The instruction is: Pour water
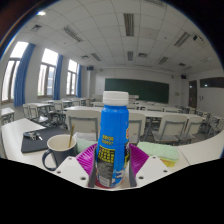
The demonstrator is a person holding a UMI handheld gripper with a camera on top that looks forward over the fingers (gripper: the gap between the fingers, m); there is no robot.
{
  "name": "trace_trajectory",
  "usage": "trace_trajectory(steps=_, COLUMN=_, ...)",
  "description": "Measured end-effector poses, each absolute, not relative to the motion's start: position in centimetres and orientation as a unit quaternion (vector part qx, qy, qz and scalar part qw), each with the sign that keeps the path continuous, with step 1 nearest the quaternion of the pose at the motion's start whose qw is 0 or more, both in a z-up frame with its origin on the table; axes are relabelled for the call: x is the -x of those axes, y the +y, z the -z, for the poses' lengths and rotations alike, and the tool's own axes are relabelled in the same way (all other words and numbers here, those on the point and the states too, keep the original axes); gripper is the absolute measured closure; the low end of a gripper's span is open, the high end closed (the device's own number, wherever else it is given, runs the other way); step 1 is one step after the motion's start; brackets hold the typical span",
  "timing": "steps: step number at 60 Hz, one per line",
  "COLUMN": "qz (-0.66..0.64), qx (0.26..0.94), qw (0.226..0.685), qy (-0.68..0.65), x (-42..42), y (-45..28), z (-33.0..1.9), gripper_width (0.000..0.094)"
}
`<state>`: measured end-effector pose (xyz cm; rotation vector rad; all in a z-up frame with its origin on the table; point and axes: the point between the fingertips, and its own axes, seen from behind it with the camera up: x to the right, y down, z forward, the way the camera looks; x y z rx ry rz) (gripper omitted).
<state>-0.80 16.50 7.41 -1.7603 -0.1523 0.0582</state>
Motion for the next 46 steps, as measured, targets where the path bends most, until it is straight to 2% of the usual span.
trace_trajectory(steps=7, qz=-0.016, qx=0.784, qw=0.617, qy=-0.071, x=0.8, y=16.2, z=-7.5, gripper_width=0.0332)
trace_trajectory(steps=9, qz=-0.018, qx=0.790, qw=0.609, qy=-0.072, x=0.9, y=15.6, z=-7.5, gripper_width=0.0227)
trace_trajectory(steps=11, qz=-0.021, qx=0.791, qw=0.607, qy=-0.071, x=0.9, y=14.9, z=-7.9, gripper_width=0.0068)
trace_trajectory(steps=14, qz=-0.030, qx=0.787, qw=0.613, qy=-0.063, x=0.4, y=14.0, z=-8.9, gripper_width=0.0109)
trace_trajectory(steps=20, qz=-0.032, qx=0.798, qw=0.600, qy=-0.051, x=-0.1, y=10.5, z=-9.2, gripper_width=0.0083)
trace_trajectory(steps=25, qz=-0.044, qx=0.787, qw=0.613, qy=-0.046, x=-0.7, y=5.4, z=-11.3, gripper_width=0.0092)
trace_trajectory(steps=31, qz=-0.077, qx=0.784, qw=0.616, qy=-0.035, x=-0.4, y=0.0, z=-12.2, gripper_width=0.0090)
trace_trajectory(steps=46, qz=-0.096, qx=0.752, qw=0.651, qy=-0.014, x=-0.8, y=-7.1, z=-11.0, gripper_width=0.0093)
